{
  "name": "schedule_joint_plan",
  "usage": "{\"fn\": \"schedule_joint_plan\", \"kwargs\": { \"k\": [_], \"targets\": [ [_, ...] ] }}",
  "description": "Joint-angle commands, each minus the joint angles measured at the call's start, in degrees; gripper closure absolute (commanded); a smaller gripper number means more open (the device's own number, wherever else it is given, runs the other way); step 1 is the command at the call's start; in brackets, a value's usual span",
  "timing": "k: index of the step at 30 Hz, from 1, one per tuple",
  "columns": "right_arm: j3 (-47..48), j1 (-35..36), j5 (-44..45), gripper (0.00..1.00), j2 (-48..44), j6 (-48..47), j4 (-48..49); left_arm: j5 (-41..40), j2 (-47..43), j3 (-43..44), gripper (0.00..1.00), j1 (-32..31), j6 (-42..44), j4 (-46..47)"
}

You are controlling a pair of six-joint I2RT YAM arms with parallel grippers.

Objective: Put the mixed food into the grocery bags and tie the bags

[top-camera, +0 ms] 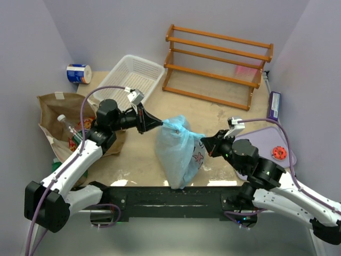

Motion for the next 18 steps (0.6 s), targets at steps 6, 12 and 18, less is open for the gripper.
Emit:
{"fn": "schedule_joint_plan", "kwargs": {
  "k": [6, 12, 18],
  "targets": [
    [2.4, -0.4, 10.3, 1.00, -0.4, 2.7, -9.4, -5.2, -2.5, -0.6, 1.00, 5.7, 1.5, 1.0],
    [2.0, -0.5, 13.4, 1.00, 0.0, 5.0, -12.2, -5.8, -3.0, -2.5, 1.00, 10.5, -1.8, 3.3],
    [1.2, -0.5, 15.3, 1.00, 1.0, 8.7, -16.3, -2.2, -2.3, -5.3, 1.00, 16.0, -4.7, 6.8]
  ]
}}
